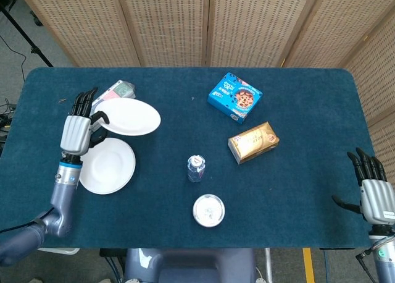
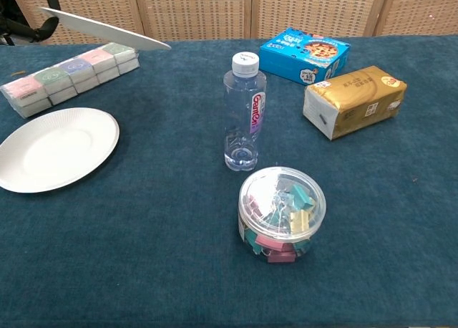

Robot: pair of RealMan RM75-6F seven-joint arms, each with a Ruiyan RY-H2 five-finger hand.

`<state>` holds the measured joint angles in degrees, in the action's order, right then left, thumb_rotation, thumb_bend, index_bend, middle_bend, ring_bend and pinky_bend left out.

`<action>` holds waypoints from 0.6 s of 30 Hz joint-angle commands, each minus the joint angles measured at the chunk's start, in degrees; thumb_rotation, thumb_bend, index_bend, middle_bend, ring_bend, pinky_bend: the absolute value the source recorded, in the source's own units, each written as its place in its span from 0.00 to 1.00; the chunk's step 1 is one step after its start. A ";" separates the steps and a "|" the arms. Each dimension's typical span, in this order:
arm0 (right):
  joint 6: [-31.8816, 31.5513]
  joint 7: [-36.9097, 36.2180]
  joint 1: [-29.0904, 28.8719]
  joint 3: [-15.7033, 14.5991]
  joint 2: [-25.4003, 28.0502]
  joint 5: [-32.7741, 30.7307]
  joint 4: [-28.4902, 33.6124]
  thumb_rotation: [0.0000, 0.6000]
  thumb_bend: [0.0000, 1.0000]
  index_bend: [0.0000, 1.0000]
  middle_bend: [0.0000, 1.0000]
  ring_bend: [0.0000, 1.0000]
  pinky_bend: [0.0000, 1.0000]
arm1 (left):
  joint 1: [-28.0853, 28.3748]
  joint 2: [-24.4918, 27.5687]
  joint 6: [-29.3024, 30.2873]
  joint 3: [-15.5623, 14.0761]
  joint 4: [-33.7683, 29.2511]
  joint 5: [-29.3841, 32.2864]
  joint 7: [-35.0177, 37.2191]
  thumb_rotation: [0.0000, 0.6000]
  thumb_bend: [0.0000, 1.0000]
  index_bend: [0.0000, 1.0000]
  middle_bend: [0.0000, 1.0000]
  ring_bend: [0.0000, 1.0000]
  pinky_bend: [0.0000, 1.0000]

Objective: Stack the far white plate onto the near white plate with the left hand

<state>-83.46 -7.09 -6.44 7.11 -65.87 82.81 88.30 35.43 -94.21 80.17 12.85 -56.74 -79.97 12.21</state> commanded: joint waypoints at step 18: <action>0.64 -1.75 -0.08 0.08 0.99 -0.47 1.29 1.00 0.00 0.00 0.00 0.00 0.00 | -13.03 4.72 2.59 -10.67 -2.01 -4.65 6.82 1.00 0.59 0.95 0.00 0.00 0.00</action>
<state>-82.86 -8.80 -6.51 7.16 -64.91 82.38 89.57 22.70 -89.40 83.15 2.68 -59.06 -84.14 18.40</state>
